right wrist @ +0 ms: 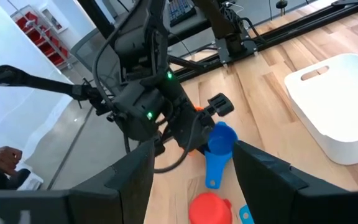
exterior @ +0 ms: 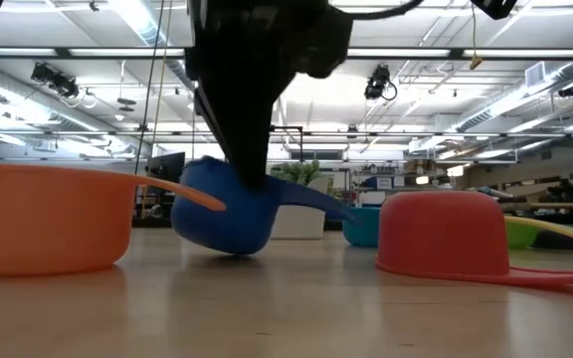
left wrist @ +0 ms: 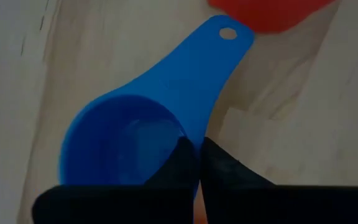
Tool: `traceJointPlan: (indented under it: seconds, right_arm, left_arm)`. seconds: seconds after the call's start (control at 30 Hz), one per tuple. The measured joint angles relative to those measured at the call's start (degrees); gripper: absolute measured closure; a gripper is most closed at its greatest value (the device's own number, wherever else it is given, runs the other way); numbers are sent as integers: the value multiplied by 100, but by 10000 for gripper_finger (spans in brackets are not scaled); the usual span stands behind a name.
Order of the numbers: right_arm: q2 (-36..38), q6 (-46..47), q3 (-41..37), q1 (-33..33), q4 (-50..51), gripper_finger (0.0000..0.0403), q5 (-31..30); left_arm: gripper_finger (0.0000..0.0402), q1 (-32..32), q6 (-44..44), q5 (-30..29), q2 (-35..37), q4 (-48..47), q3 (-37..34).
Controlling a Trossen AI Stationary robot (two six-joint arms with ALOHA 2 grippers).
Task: Nest measuring cups in basket
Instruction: Stack the blue measuring cup into the orange measuring cup
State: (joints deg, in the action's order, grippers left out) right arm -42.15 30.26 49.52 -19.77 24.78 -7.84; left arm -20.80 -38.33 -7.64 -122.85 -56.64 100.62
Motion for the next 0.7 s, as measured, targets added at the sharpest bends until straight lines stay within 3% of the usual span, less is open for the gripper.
traceJointPlan:
  seconds: [0.43,0.7]
  right_arm:
    - [0,-20,0,0,-74,179,2]
    - [18,-20,0,0,-70,179,2]
  left_arm:
    - [393,-3,-80,-407,335,-383,60]
    - [393,-400,-782,-744,709,-797,269]
